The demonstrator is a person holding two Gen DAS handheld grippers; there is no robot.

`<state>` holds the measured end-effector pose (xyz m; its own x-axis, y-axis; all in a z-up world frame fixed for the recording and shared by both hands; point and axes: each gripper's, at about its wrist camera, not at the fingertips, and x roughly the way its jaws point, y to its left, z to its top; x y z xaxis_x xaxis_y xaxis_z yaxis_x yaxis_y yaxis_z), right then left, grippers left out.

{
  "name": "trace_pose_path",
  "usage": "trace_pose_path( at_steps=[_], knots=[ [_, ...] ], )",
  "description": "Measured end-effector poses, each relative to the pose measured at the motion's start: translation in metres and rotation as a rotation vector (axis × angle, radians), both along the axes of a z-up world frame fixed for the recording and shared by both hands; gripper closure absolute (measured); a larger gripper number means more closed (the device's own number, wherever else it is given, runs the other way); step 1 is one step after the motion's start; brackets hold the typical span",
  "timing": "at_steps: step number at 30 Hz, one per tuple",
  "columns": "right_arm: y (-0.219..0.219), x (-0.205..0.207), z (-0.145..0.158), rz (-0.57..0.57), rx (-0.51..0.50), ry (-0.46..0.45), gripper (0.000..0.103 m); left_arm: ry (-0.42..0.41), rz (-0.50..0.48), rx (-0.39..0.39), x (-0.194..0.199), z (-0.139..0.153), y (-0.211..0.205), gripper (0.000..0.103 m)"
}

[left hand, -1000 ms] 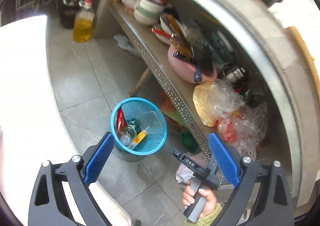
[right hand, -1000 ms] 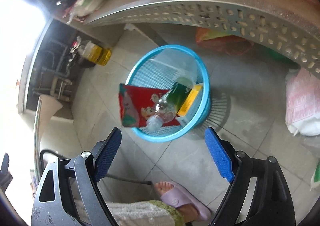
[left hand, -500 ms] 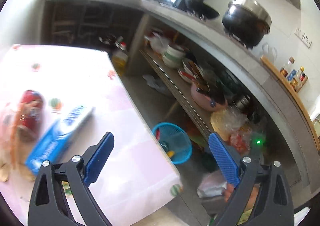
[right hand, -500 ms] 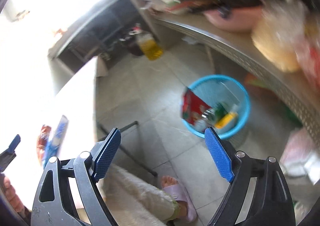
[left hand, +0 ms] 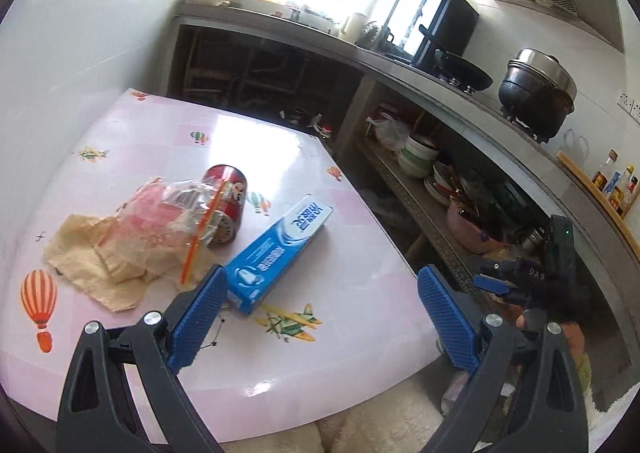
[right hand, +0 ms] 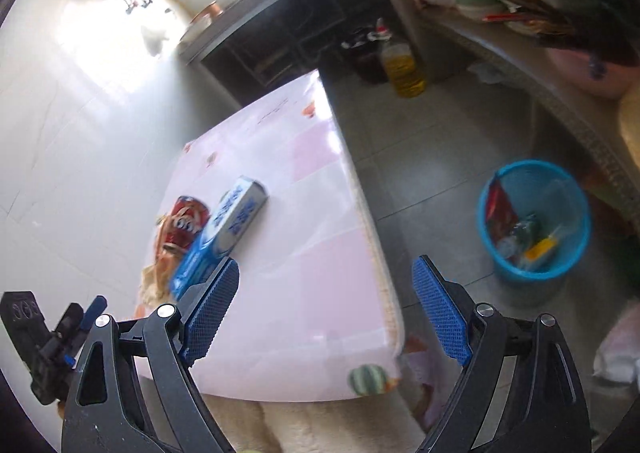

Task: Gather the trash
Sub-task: 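Move both tools back over the table toward the toothpaste box and zip bag, then close the left gripper on the clear zip bag and lift it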

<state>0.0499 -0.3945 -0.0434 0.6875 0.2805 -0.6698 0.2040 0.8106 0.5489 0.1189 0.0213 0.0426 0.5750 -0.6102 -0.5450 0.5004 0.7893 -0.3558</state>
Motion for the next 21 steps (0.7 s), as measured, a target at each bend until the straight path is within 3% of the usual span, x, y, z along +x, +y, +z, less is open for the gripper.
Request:
trace_pose_path(
  at_steps=[7,18,21],
  knots=[
    [0.033,0.027,-0.007,0.116,0.1,0.032,0.019,0.022,0.095,-0.011,-0.004,-0.012,0.035,0.01],
    [0.066,0.054,-0.013,0.24,0.148,0.087,0.019,0.035,0.169,0.001,-0.003,-0.03,0.054,0.01],
    [0.074,0.058,-0.014,0.255,0.158,0.093,0.019,0.11,0.188,-0.051,0.015,-0.038,0.062,0.01]
  ],
)
